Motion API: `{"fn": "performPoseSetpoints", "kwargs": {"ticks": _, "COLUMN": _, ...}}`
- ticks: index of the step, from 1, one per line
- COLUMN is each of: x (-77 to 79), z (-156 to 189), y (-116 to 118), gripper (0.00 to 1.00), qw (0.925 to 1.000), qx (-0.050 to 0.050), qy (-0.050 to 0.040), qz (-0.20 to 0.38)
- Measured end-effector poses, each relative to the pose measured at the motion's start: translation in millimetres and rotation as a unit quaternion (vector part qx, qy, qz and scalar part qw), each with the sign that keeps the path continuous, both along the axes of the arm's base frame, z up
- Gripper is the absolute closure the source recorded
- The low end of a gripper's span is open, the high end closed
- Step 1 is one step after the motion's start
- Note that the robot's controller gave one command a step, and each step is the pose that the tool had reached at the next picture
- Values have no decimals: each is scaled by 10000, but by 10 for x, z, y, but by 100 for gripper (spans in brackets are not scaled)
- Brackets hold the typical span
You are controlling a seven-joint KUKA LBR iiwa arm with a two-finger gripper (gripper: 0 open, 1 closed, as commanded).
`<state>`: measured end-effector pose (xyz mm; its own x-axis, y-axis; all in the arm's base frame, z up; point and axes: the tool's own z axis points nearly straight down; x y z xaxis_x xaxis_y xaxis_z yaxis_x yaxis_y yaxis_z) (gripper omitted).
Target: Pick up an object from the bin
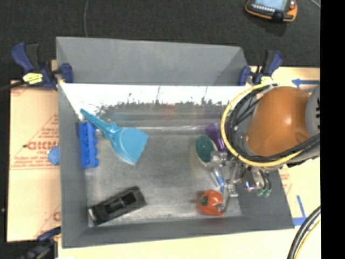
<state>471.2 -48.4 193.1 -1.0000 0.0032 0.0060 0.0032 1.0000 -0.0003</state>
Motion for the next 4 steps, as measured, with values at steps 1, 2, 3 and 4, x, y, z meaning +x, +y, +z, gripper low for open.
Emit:
{"fn": "performPoseSetpoints", "kwargs": {"ticks": 1, "x": 17, "z": 43, "y": 1, "gripper": 0, "qw": 10000, "qx": -4, "qy": -43, "qz": 19}}
{"fn": "performPoseSetpoints", "kwargs": {"ticks": 2, "x": 93, "z": -1215, "y": -205, "gripper": 0, "qw": 9863, "qx": -14, "qy": -111, "qz": 1643}}
{"fn": "performPoseSetpoints", "kwargs": {"ticks": 3, "x": 18, "z": -727, "y": -110, "gripper": 0, "qw": 9798, "qx": -6, "qy": -62, "qz": 2000}}
{"fn": "performPoseSetpoints", "kwargs": {"ticks": 4, "x": 10, "z": -930, "y": -262, "gripper": 0, "qw": 9827, "qx": -11, "qy": -101, "qz": 1851}}
